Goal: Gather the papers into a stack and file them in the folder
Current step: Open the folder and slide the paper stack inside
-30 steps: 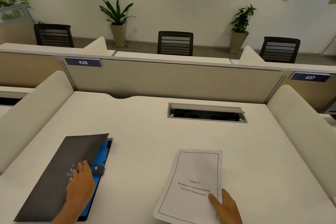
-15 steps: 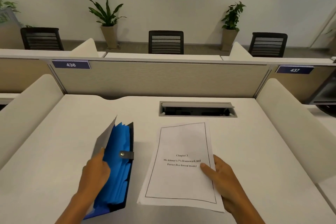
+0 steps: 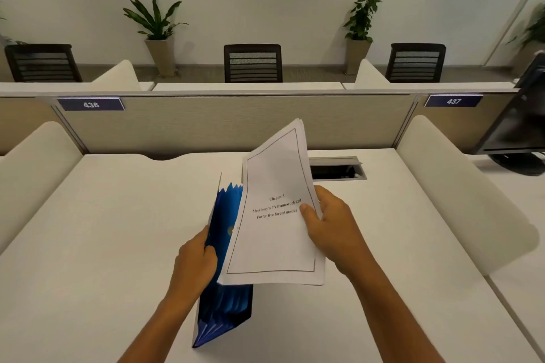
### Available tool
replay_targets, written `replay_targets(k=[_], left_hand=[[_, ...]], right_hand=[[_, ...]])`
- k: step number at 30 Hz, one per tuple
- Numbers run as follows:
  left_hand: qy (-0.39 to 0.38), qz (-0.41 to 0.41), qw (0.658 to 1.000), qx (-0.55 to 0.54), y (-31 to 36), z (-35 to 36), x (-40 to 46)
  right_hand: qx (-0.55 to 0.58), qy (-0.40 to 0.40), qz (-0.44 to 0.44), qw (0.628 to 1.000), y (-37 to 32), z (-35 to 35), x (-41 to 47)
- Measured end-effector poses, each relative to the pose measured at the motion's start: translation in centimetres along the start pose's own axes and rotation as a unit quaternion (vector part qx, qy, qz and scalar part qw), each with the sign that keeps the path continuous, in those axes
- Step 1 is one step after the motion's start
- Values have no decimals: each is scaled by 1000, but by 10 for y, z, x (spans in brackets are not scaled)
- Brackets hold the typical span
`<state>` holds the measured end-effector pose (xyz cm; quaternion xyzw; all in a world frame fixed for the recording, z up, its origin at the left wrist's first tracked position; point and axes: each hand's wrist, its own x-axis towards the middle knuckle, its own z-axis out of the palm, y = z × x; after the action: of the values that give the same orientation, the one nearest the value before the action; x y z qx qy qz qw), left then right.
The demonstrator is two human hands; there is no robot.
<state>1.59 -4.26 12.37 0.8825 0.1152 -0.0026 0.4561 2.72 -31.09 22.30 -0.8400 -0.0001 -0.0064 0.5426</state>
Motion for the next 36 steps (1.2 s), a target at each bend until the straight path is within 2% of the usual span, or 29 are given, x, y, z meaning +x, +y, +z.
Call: replay_targets(k=[4, 12, 21, 36], left_hand=[[-13, -15, 1000, -14, 11, 6, -3], [-26, -19, 999, -9, 19, 12, -9], [-13, -18, 999, 28, 20, 21, -9], [-22, -28, 999, 18, 22, 33, -12]], right_hand=[[-63, -16, -33, 997, -10, 13, 3], [-189, -78, -19, 979, -14, 42, 0], [-195, -104, 34, 975, -7, 62, 8], [-225, -86, 78, 967, 30, 132, 11]])
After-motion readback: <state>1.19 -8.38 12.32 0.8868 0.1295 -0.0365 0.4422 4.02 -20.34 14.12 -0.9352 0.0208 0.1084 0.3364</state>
